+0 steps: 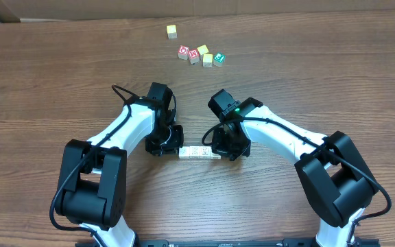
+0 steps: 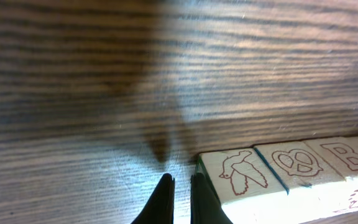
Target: Flip 4 blocks
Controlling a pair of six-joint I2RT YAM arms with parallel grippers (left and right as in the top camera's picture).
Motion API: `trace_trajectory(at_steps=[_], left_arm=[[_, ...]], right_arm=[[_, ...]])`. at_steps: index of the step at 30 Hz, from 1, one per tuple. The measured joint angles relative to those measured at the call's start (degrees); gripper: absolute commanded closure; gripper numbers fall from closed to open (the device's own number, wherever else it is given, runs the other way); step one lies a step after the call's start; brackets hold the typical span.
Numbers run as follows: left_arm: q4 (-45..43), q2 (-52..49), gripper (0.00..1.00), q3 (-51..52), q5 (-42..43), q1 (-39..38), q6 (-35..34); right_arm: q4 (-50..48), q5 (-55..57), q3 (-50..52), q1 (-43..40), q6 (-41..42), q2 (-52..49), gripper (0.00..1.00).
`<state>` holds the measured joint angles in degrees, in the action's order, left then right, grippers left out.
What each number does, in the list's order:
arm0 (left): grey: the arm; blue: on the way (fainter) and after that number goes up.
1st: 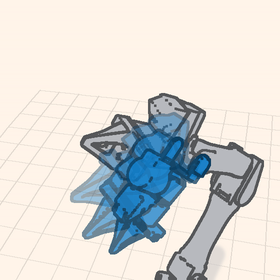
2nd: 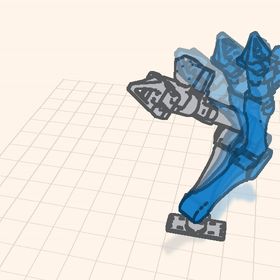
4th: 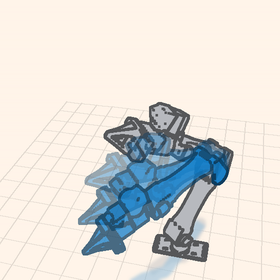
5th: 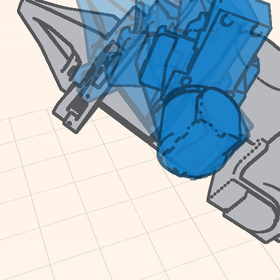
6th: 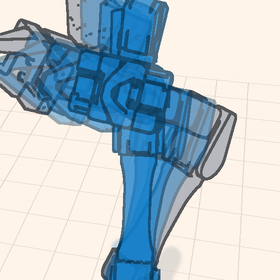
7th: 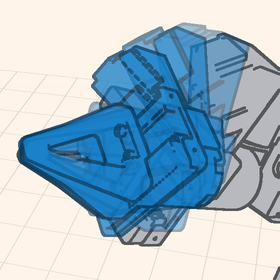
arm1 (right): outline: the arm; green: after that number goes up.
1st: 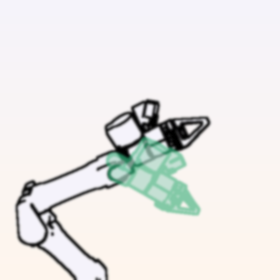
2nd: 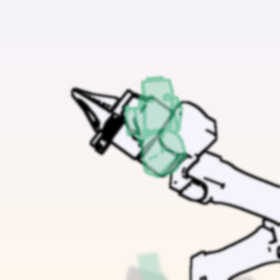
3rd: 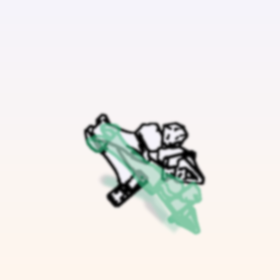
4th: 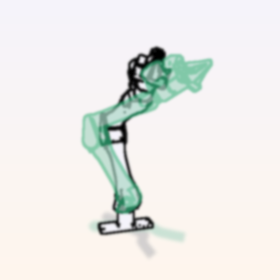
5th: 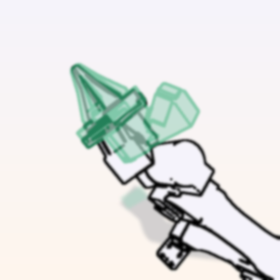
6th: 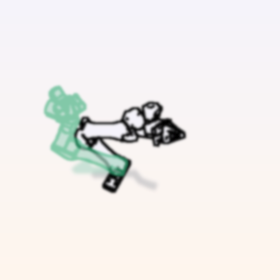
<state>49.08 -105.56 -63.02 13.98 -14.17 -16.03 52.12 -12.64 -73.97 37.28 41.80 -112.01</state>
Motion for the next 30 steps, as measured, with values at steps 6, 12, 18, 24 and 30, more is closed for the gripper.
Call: trace_trajectory(at_steps=[6,12,18,24,30], left_arm=[[-1.73,0.0,0.96,0.0,-0.02,0.0,0.0],[-4.79,0.0,0.96,0.0,-0.31,0.0,-0.02],[-7.63,0.0,0.96,0.0,-1.4,-0.63,-0.04],[-11.23,0.0,0.96,0.0,-2.67,-1.57,-0.24],[-14.86,0.0,0.96,0.0,-2.89,-1.84,-0.5]], right_arm=[[-0.02,0.04,0.0,0.0,0.02,0.0,0.96],[-0.7,0.48,0.0,-0.02,0.17,0.0,0.96],[-1.25,1.11,0.0,-0.07,1.07,0.0,0.96],[-1.62,1.68,0.0,-0.13,4.61,0.0,0.96],[-1.64,1.7,0.0,-0.13,10.88,0.0,0.96]])
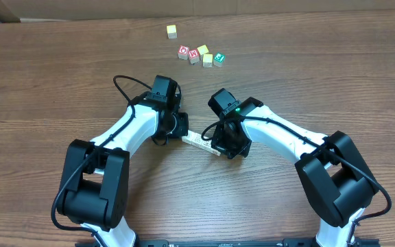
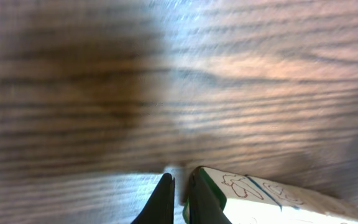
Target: Flip 4 blocks
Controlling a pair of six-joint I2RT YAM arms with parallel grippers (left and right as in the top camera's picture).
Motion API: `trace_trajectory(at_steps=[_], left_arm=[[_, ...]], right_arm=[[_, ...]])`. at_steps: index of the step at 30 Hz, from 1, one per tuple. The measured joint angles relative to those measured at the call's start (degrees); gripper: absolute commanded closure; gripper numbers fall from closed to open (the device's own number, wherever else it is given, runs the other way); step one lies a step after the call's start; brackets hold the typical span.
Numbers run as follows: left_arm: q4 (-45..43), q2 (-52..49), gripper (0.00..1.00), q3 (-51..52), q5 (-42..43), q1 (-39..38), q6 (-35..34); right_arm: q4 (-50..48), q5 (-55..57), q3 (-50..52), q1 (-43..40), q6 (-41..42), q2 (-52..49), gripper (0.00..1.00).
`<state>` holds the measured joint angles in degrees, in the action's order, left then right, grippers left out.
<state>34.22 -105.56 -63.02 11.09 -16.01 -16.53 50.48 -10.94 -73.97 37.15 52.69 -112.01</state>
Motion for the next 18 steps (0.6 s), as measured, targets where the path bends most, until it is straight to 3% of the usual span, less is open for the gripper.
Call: trace_trajectory(at_steps=[18], left_arm=[[-4.0,0.0,0.96,0.0,-1.49,-0.13,0.0]], right_arm=[[-1.7,0.02,0.0,1.09,15.06,0.0,0.96]])
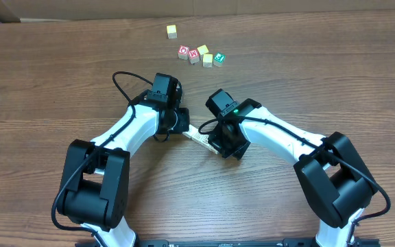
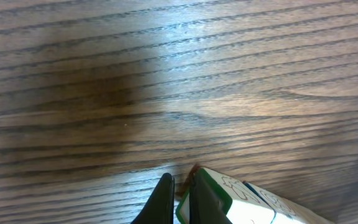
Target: Flip 4 blocks
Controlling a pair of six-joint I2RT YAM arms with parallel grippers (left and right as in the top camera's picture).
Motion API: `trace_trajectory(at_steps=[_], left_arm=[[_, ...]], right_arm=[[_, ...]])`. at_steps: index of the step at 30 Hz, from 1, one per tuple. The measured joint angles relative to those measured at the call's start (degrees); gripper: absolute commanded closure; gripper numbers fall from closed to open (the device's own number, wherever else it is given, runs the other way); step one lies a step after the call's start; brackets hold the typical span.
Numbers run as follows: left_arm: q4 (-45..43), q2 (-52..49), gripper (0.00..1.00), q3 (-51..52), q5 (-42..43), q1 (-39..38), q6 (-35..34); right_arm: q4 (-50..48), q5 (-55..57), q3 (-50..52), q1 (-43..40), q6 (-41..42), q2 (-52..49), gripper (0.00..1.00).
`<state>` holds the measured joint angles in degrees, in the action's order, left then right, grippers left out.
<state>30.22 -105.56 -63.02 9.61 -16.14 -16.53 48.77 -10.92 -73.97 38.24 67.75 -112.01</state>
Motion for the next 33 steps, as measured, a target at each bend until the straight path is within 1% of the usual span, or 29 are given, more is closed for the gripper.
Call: trace_trajectory(at_steps=[12,22,27,33], left_arm=[[0.76,0.0,0.96,0.0,-1.36,0.0,-0.02],[-1.73,-1.4,0.96,0.0,-2.01,0.0,-0.02],[-4.31,-1.51,0.96,0.0,-2.86,0.0,-0.02],[-6.27,-1.51,0.96,-0.24,-2.34,0.0,-0.26]], right_arm=[[-0.04,-0.15,0.0,1.29,3.96,0.0,0.96],[-0.33,-0.26,0.04,4.02,9.9,0.0,0.96],[-2.4,-0.72,0.07,6.34,13.51,0.0,0.96],[-7.39,-2.82,0.09,9.7,17.51,0.0,0.96]])
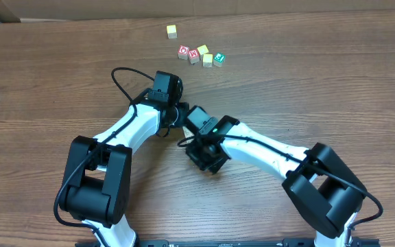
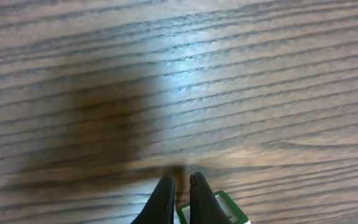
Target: Flip 4 blocks
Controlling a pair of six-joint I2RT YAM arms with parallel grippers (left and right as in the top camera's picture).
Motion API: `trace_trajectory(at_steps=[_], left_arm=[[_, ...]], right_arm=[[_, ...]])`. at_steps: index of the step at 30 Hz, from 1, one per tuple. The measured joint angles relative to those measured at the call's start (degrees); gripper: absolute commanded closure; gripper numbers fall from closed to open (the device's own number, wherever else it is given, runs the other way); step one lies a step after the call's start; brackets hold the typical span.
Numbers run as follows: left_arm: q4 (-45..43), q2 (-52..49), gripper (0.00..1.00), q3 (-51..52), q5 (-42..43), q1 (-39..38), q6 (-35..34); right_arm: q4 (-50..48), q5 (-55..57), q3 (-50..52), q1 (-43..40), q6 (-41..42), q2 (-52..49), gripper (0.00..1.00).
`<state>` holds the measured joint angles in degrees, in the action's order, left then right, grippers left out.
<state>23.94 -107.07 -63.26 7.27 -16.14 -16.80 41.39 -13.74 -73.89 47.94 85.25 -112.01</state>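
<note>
The row of picture blocks is almost wholly hidden under my right arm in the overhead view; only a pale end (image 1: 182, 142) peeks out. In the left wrist view one green-edged white block corner (image 2: 219, 210) shows at the bottom edge, right beside my fingertips. My left gripper (image 1: 177, 122) (image 2: 179, 185) is shut with nothing between its fingers, low over the wood. My right gripper (image 1: 199, 147) sits just below and right of it, over the row; its jaws cannot be made out from above.
Several loose blocks lie at the far side: a yellow one (image 1: 172, 31) alone, then a cluster with a red block (image 1: 184, 51) and a green block (image 1: 219, 58). The left arm's cable (image 1: 125, 72) loops above the wrist.
My right gripper has moved left and nearer to the left gripper, covering the row. In the left wrist view the block has slid down so that only its green corner shows.
The row of blocks first lay level between both grippers near the table's middle. Then it stood slanted, with the left gripper farther up the table at its upper end. It stayed slanted a moment later. Now both grippers are close together and the row is mostly hidden.
</note>
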Motion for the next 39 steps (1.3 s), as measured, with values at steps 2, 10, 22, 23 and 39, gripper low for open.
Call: trace_trajectory(at_steps=[2,10,22,23,39], left_arm=[[-0.2,0.0,0.96,-0.04,0.44,-0.02,-0.15],[-0.22,0.0,0.96,-0.11,1.27,-0.39,-0.2],[0.5,0.0,0.96,-0.09,2.36,-0.37,-0.22],[0.52,0.0,0.96,-0.09,2.38,-0.37,-0.22],[2.84,-0.9,0.95,-2.16,2.36,2.93,-0.39]], right_arm=[[-1.73,-0.33,0.0,0.81,1.07,0.0,0.96],[-1.97,-0.79,0.0,1.38,3.17,0.0,0.88],[0.68,-0.87,0.0,1.38,3.5,0.0,0.96],[0.72,-0.9,0.0,1.38,3.52,0.0,0.96],[1.49,-0.83,-0.02,1.18,3.48,0.0,0.96]])
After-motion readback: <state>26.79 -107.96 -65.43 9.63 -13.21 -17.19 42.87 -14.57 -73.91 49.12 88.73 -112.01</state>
